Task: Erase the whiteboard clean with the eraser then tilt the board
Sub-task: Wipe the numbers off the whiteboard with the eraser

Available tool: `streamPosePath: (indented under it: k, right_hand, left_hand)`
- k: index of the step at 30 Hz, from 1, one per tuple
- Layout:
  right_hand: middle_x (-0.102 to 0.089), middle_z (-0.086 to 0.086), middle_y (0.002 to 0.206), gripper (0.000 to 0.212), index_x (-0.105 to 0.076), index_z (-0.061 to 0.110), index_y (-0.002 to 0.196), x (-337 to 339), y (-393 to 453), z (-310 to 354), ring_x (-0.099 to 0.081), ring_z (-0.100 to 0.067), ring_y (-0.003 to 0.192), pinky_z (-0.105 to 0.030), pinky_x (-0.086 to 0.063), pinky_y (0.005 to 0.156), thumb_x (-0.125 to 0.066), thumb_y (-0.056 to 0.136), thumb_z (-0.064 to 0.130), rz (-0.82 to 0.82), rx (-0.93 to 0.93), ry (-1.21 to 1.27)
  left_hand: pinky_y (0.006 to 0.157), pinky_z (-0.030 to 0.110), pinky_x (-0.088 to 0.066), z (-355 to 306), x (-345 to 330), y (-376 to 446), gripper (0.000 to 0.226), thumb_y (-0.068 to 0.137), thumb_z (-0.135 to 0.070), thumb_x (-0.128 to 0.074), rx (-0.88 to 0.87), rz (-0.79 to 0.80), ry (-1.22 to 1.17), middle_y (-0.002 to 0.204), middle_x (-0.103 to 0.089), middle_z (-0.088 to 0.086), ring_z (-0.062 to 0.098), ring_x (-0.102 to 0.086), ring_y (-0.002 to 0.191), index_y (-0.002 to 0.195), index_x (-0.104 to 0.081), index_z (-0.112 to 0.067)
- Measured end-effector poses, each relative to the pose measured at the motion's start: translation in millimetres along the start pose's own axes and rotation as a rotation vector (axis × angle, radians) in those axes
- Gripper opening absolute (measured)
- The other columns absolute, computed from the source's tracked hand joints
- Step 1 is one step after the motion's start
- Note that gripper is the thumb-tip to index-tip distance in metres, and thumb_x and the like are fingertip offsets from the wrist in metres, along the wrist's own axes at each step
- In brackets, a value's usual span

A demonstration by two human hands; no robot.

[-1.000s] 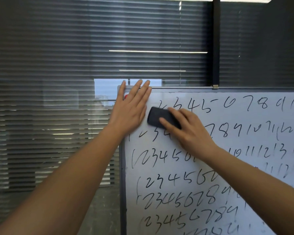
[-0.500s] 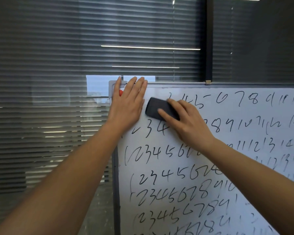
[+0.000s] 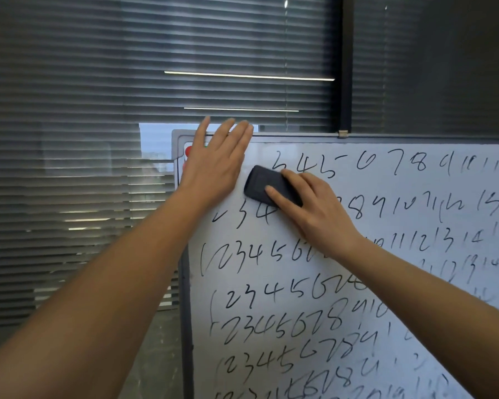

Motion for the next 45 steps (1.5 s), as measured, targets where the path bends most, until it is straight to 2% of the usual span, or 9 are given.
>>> streamPosePath:
  k: [6,9,13,18,22,28,33,36,45]
  right_hand:
    - [-0.05,-0.032,0.129,0.05,-0.056,0.006,0.131,0.9,-1.3,-38.5,-0.051,-0.05,0.108,-0.053,-0.046,0.087,-0.061,0.083,-0.005,-0.036,-0.281,0.032]
    - [-0.052,-0.032,0.127,0.052,-0.059,0.005,0.128,-3.9,-7.6,-27.7,-0.055,-0.049,0.104,-0.052,-0.048,0.085,-0.065,0.079,-0.01,-0.026,-0.164,0.05]
    - [-0.057,-0.029,0.123,0.047,-0.062,0.006,0.124,-2.0,-16.4,-22.6,-0.06,-0.043,0.098,-0.047,-0.05,0.082,-0.065,0.079,-0.009,0.0,0.101,0.03]
    - [-0.054,-0.031,0.125,0.045,-0.061,0.006,0.126,5.9,-4.8,-58.6,-0.055,-0.048,0.102,-0.052,-0.048,0.083,-0.045,0.085,-0.004,-0.065,-0.075,0.018]
    - [-0.052,-0.031,0.128,0.049,-0.059,0.007,0.128,0.1,-10.2,-56.5,-0.04,-0.037,0.111,-0.051,-0.043,0.086,-0.056,0.082,-0.007,-0.104,-0.18,0.089]
    - [-0.055,-0.03,0.125,0.049,-0.062,0.006,0.124,-3.8,-31.5,-39.8,-0.042,-0.037,0.108,-0.05,-0.047,0.081,-0.063,0.079,-0.01,-0.08,0.057,0.1]
    - [-0.052,-0.033,0.126,0.043,-0.06,0.005,0.127,0.1,-14.2,-70.8,-0.039,-0.038,0.11,-0.053,-0.044,0.084,-0.053,0.085,-0.002,-0.108,-0.076,0.072]
    - [-0.054,-0.033,0.123,0.039,-0.061,0.005,0.126,1.1,-9.6,-70.3,-0.052,-0.045,0.106,-0.053,-0.046,0.082,-0.048,0.089,0.003,-0.135,-0.08,0.069]
    - [-0.057,-0.032,0.121,0.043,-0.064,0.004,0.121,-0.8,2.5,-48.5,-0.059,-0.047,0.098,-0.05,-0.049,0.077,-0.065,0.078,-0.003,-0.116,0.0,0.091]
  left_hand:
    - [0.12,0.05,0.003,-17.9,3.4,27.4,0.055,0.105,-0.033,-0.014,0.029,-0.025,-0.079,0.164,-0.01,0.003,0.022,-0.003,0.151,0.157,-0.007,-0.014]
    - [0.12,0.049,0.004,-27.6,-3.2,27.9,0.057,0.103,-0.035,-0.009,0.051,-0.016,-0.083,0.164,-0.006,0.003,0.021,-0.003,0.151,0.157,-0.004,-0.015]
    - [0.119,0.045,-0.01,-25.7,-5.8,22.9,0.053,0.104,-0.029,-0.021,0.096,-0.036,-0.118,0.157,-0.031,0.006,0.025,-0.028,0.143,0.155,-0.018,-0.014]
    - [0.11,0.044,-0.022,-29.8,-0.9,22.6,0.049,0.104,-0.025,-0.029,0.105,-0.067,-0.131,0.147,-0.044,0.01,0.03,-0.041,0.131,0.151,-0.032,-0.011]
    - [0.106,0.045,-0.026,-27.7,4.7,19.3,0.049,0.101,-0.023,-0.029,0.117,-0.117,-0.134,0.14,-0.051,0.013,0.033,-0.046,0.125,0.146,-0.041,-0.008]
    - [0.104,0.045,-0.027,-31.2,5.4,19.9,0.047,0.099,-0.019,-0.035,0.115,-0.152,-0.131,0.134,-0.054,0.015,0.035,-0.049,0.121,0.142,-0.045,-0.005]
    - [0.106,0.047,-0.028,-31.2,4.0,20.8,0.044,0.1,-0.017,-0.04,0.134,-0.14,-0.125,0.135,-0.053,0.015,0.035,-0.048,0.122,0.143,-0.045,-0.005]
    - [0.105,0.047,-0.03,-29.6,4.5,19.0,0.044,0.1,-0.016,-0.04,0.137,-0.146,-0.126,0.134,-0.053,0.015,0.034,-0.049,0.122,0.142,-0.046,-0.004]
    - [0.104,0.048,-0.031,-29.6,4.0,19.1,0.042,0.1,-0.016,-0.042,0.153,-0.166,-0.15,0.133,-0.054,0.015,0.035,-0.048,0.122,0.141,-0.046,-0.005]
Point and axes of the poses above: each hand's wrist, its own y-axis towards the middle knuckle, its own x-axis out of the back of the hand, z = x × y, the point moved 9 cm from there along y, towards the middle knuckle
